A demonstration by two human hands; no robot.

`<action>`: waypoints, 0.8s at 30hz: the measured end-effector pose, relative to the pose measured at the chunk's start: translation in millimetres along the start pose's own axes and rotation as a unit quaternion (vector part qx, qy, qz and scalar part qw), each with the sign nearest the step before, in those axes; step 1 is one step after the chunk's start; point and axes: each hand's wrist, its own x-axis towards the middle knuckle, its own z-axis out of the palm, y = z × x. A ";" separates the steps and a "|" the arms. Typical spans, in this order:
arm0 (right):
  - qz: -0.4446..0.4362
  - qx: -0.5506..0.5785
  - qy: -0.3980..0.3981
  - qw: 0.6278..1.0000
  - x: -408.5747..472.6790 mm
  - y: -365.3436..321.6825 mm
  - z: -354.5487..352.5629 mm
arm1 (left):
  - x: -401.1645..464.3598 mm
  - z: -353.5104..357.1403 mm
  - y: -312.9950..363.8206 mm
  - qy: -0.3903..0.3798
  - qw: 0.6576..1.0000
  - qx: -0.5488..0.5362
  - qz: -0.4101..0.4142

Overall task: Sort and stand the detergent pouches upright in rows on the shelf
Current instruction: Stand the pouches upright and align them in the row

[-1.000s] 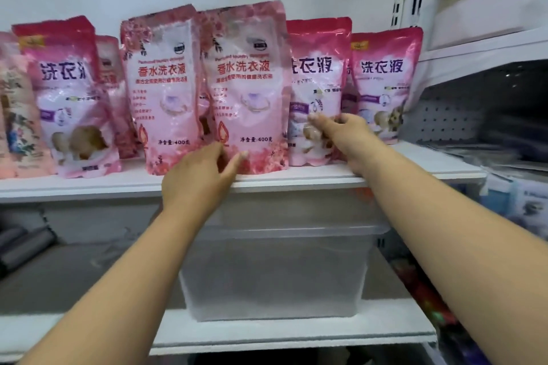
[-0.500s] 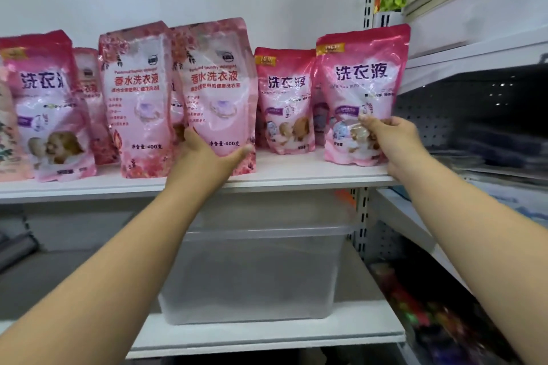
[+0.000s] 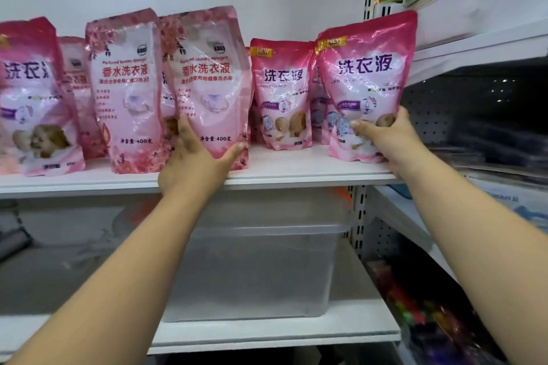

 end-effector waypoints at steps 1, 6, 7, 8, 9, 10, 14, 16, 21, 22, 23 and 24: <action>-0.009 -0.007 0.013 1.000 0.8 1.8 0.7 | -0.1 0.7 -0.2 -0.003 1.000 0.005 0.000; -0.020 -0.044 0.052 0.997 4.8 4.4 1.6 | -2.0 2.7 0.1 -0.001 1.000 0.004 0.002; -0.023 -0.046 0.056 0.997 5.9 4.5 2.0 | -1.4 2.3 -0.2 0.001 1.000 0.003 0.001; -0.025 -0.047 0.061 0.997 5.6 3.8 2.5 | -0.8 2.0 -0.5 0.002 1.000 0.003 -0.001; -0.027 -0.052 0.070 0.996 5.4 4.2 3.4 | -0.6 1.9 -1.0 0.002 1.000 0.002 -0.002; -0.028 -0.060 0.081 0.995 4.7 4.6 4.3 | -0.6 2.0 -1.4 0.003 1.000 0.002 -0.003; -0.026 -0.092 0.095 0.991 1.3 5.6 4.3 | -2.9 2.4 -2.3 0.001 1.000 -0.006 -0.007; -0.023 -0.085 0.071 0.994 0.5 5.4 4.2 | -3.7 2.5 -2.7 -0.006 1.000 -0.011 -0.009; -0.025 -0.062 0.069 0.995 1.8 2.4 2.8 | -1.5 0.9 -2.9 -0.001 1.000 -0.016 -0.002; -0.029 -0.039 0.062 0.997 1.6 0.7 3.0 | -0.7 0.4 -2.7 0.001 1.000 -0.016 0.000; -0.029 -0.023 0.052 0.998 2.2 -1.7 3.7 | 0.3 -0.2 -2.5 0.005 1.000 -0.016 0.001; -0.029 -0.018 0.044 0.998 1.5 -3.7 4.4 | 0.7 -0.6 -2.4 0.007 1.000 -0.016 0.003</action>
